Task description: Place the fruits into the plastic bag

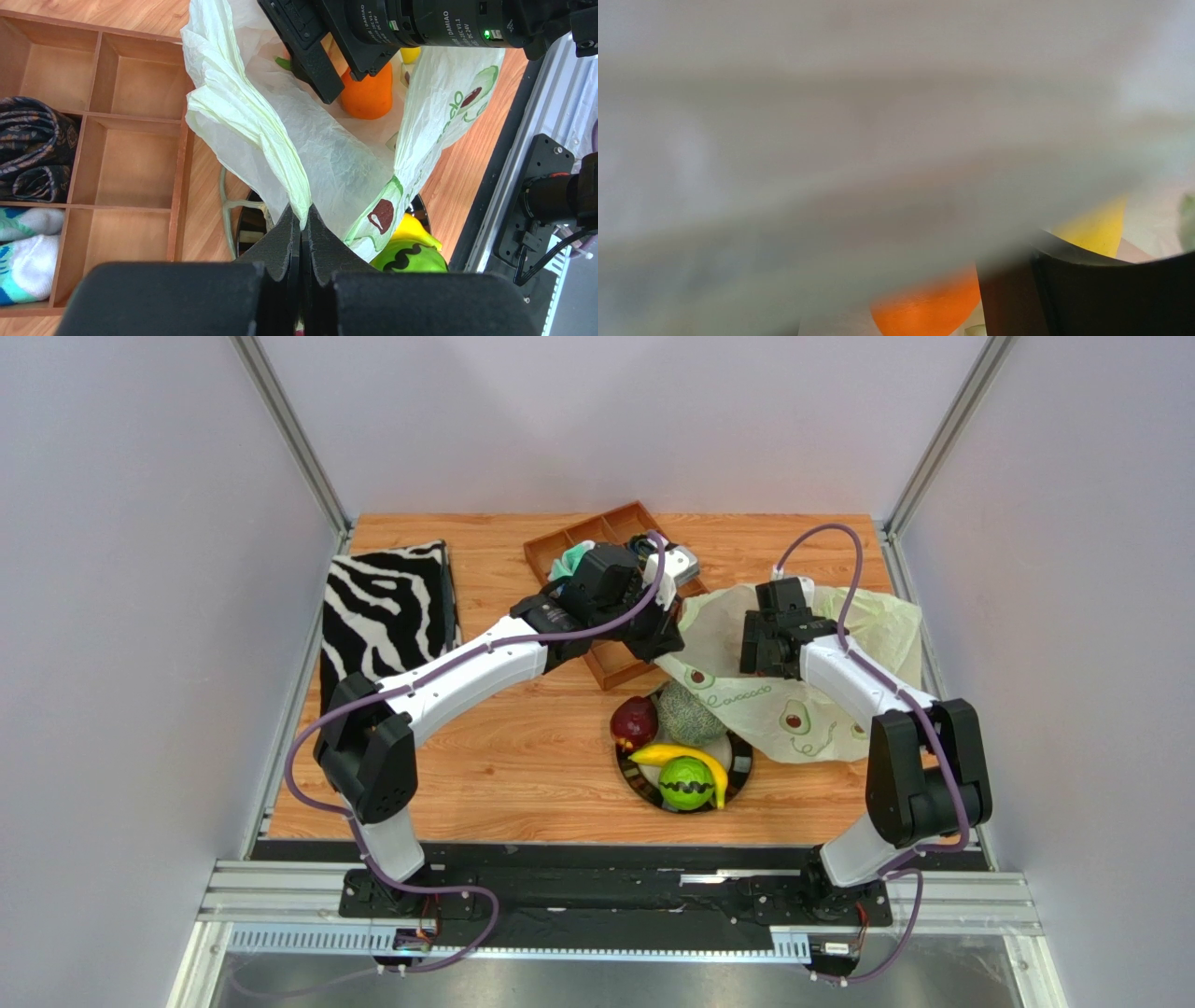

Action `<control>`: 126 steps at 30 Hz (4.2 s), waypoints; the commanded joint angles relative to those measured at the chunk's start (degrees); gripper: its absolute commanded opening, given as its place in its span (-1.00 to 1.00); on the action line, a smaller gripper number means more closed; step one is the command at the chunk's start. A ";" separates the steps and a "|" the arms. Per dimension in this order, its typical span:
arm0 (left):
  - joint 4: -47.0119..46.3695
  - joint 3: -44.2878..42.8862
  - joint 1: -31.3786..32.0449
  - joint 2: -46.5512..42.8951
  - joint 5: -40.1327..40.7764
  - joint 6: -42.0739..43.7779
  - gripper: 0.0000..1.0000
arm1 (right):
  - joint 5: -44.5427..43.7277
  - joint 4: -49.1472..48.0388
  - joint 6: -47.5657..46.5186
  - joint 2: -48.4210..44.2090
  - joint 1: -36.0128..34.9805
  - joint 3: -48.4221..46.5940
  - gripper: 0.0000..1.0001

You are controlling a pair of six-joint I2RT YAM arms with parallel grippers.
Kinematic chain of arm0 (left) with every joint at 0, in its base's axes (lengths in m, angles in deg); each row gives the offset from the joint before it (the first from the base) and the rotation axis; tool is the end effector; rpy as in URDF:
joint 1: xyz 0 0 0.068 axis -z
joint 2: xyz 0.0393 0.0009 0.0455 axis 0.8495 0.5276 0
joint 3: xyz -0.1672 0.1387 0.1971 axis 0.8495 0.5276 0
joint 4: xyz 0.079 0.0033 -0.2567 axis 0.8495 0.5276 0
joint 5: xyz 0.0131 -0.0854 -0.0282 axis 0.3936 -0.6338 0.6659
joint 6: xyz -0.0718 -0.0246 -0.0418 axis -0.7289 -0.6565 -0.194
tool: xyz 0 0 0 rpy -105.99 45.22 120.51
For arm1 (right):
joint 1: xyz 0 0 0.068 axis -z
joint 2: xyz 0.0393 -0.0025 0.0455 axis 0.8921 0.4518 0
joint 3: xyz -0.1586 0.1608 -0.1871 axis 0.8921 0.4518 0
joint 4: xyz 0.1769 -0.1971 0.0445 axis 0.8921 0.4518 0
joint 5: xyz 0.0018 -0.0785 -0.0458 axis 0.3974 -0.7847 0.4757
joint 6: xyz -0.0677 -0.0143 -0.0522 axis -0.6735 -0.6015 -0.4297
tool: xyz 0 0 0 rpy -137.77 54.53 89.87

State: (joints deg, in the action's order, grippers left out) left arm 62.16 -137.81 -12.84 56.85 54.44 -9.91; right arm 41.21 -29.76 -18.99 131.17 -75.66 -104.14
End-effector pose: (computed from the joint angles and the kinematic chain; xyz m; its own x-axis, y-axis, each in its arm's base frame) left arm 0.3035 -0.3451 0.3202 -0.4404 0.2989 -0.8466 0.8370 0.4777 -0.2667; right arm 0.3418 0.0496 0.1969 -0.8204 0.0453 -0.5700 0.1626 0.9742 -0.1565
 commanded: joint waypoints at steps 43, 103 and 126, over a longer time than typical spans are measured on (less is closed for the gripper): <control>-0.28 -2.78 -0.23 -0.29 -0.78 -0.29 -1.00 | 36.58 -1.78 5.79 -43.03 -0.93 7.13 0.79; -0.28 -2.69 -0.15 0.15 -0.95 -0.46 -1.00 | 2.24 6.55 14.23 -20.54 -45.23 17.34 0.40; -0.28 -2.78 -0.23 -0.03 -1.13 -0.55 -1.00 | 10.41 2.86 7.39 -41.62 -47.96 11.45 -0.10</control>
State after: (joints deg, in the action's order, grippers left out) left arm 62.16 -138.12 -12.84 57.05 54.31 -9.93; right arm 49.01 -21.30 -8.04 95.39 -124.33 -89.23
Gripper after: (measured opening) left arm 0.010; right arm 0.788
